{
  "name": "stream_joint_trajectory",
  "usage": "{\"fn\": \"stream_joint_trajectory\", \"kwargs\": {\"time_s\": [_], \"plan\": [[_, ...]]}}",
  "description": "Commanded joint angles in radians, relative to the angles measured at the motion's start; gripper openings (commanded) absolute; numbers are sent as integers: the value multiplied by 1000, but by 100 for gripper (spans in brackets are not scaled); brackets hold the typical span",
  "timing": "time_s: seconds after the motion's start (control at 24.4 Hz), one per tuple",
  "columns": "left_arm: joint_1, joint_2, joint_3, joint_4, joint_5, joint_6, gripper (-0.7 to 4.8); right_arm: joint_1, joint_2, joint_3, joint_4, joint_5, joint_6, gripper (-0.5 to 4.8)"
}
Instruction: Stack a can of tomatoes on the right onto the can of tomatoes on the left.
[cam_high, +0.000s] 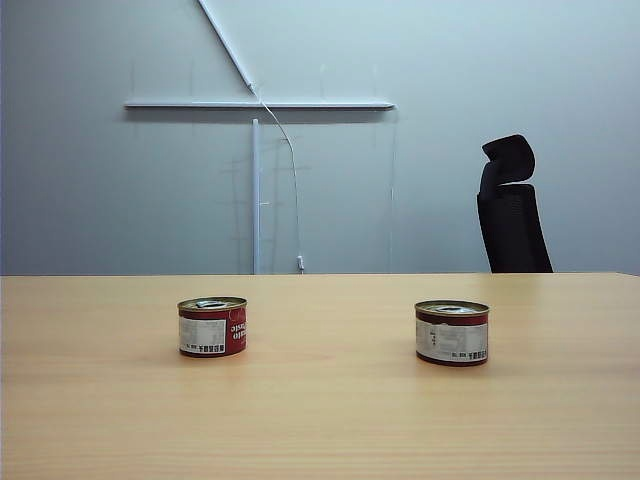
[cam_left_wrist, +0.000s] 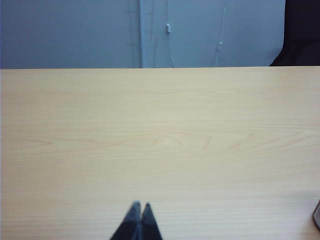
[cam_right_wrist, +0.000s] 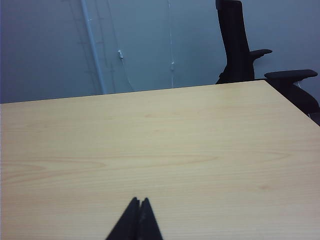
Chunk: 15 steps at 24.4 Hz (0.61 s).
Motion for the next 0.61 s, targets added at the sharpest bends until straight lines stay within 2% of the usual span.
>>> {"fn": "stream_joint_trajectory", "kwargs": {"time_s": [0.04, 0.41, 0.53, 0.61], "plan": [[1, 2, 3, 13, 2, 5, -2, 0, -2, -4, 18, 2, 0, -5], [-3, 2, 3, 13, 2, 5, -2, 0, -2, -4, 19, 4, 0, -5], [-97, 19, 3, 14, -7, 5, -2, 1, -2, -4, 40, 1, 50, -5], [-207, 70, 3, 18, -6, 5, -2, 1, -2, 1, 63, 0, 159, -4]]}}
